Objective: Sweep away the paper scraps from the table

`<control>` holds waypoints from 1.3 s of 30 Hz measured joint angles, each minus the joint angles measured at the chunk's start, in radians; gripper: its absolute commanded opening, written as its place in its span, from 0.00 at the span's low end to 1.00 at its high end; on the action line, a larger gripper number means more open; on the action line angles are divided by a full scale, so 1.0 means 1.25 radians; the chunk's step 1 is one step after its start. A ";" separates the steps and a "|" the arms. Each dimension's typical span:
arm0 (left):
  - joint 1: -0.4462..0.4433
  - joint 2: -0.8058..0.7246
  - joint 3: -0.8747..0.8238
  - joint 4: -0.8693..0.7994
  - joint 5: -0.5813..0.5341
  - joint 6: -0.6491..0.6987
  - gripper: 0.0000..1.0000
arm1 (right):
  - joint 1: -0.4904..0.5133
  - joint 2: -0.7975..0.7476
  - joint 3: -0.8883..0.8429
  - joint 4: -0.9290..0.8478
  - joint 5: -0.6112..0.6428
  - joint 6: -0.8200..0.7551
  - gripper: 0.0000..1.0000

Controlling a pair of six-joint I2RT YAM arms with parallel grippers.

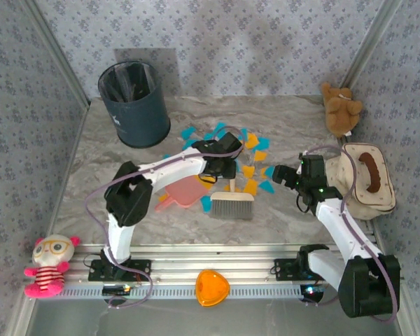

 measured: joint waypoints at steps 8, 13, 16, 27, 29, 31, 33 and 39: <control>-0.024 0.096 0.079 -0.040 -0.009 -0.020 0.52 | 0.002 -0.001 -0.010 -0.001 0.003 0.003 1.00; -0.034 0.139 0.118 -0.058 -0.008 -0.027 0.50 | 0.002 -0.001 -0.010 -0.001 0.005 0.003 1.00; -0.037 0.153 0.132 -0.062 -0.008 -0.027 0.49 | 0.002 -0.001 -0.012 0.000 0.006 0.003 1.00; -0.042 0.187 0.161 -0.086 0.000 -0.027 0.41 | 0.002 0.000 -0.022 0.000 0.012 0.004 1.00; -0.042 0.194 0.172 -0.091 0.001 -0.027 0.40 | 0.002 0.000 -0.022 0.000 0.015 0.005 1.00; -0.043 0.202 0.181 -0.094 0.002 -0.027 0.40 | 0.002 0.000 -0.022 0.000 0.018 0.006 1.00; -0.046 0.210 0.182 -0.097 0.004 -0.027 0.39 | 0.002 0.001 -0.022 0.000 0.018 0.009 1.00; -0.052 0.221 0.184 -0.103 0.010 -0.027 0.37 | 0.002 0.013 -0.022 0.000 0.018 0.012 1.00</control>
